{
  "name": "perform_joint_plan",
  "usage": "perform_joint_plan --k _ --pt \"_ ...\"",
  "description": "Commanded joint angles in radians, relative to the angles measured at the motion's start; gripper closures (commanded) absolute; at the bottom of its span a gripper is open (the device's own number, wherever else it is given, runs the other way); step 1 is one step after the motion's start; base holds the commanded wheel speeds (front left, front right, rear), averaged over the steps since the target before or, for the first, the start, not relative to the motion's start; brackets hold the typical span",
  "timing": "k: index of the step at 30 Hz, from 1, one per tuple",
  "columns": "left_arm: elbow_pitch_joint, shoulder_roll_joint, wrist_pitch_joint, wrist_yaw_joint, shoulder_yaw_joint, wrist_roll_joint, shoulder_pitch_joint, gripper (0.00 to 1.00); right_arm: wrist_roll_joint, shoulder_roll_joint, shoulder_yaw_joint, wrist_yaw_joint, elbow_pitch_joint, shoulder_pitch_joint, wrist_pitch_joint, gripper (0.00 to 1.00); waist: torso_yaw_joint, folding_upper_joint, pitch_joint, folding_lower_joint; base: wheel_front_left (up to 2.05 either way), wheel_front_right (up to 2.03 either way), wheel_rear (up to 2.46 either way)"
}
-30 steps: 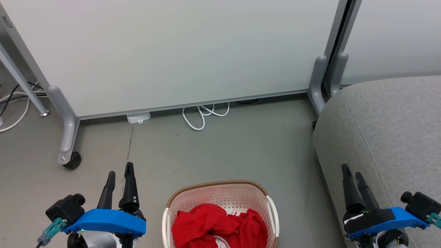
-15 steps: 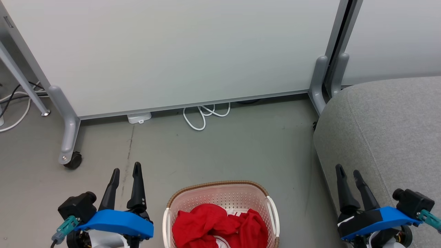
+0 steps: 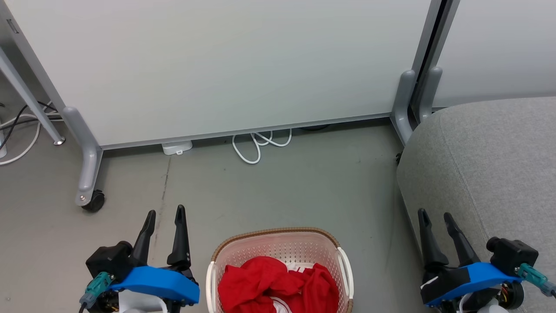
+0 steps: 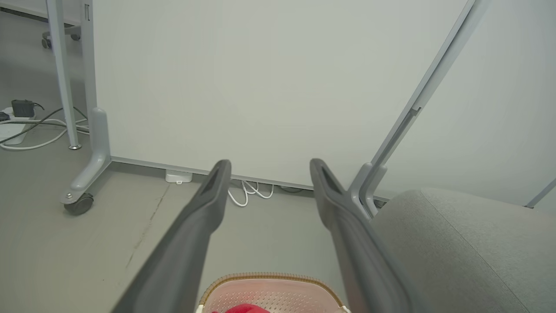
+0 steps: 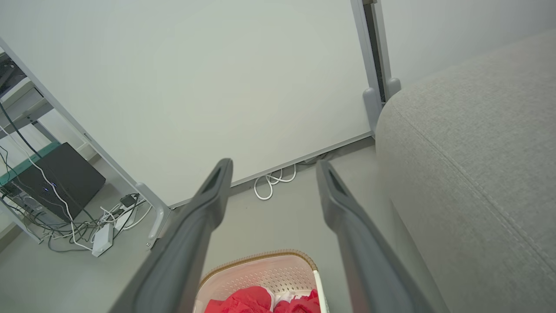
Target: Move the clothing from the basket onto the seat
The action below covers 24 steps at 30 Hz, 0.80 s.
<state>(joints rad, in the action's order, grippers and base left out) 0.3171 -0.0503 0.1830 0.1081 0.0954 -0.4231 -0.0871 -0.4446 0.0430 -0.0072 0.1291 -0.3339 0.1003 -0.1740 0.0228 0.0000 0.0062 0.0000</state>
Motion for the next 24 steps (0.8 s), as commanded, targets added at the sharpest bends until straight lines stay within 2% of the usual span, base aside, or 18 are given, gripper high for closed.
perform_joint_plan --k 1,24 --pt "-0.003 -0.002 0.009 0.005 0.002 0.023 -0.021 0.0 0.028 0.009 0.002 0.002 0.004 0.019 -0.01 0.0 0.001 0.0 0.0 0.0 0.0 0.0 0.0" --pt "0.015 0.0 0.057 0.007 0.019 0.173 -0.02 0.0 0.209 0.01 0.009 0.002 -0.007 0.025 -0.057 0.0 0.012 0.0 0.002 0.0 0.0 0.0 0.0"
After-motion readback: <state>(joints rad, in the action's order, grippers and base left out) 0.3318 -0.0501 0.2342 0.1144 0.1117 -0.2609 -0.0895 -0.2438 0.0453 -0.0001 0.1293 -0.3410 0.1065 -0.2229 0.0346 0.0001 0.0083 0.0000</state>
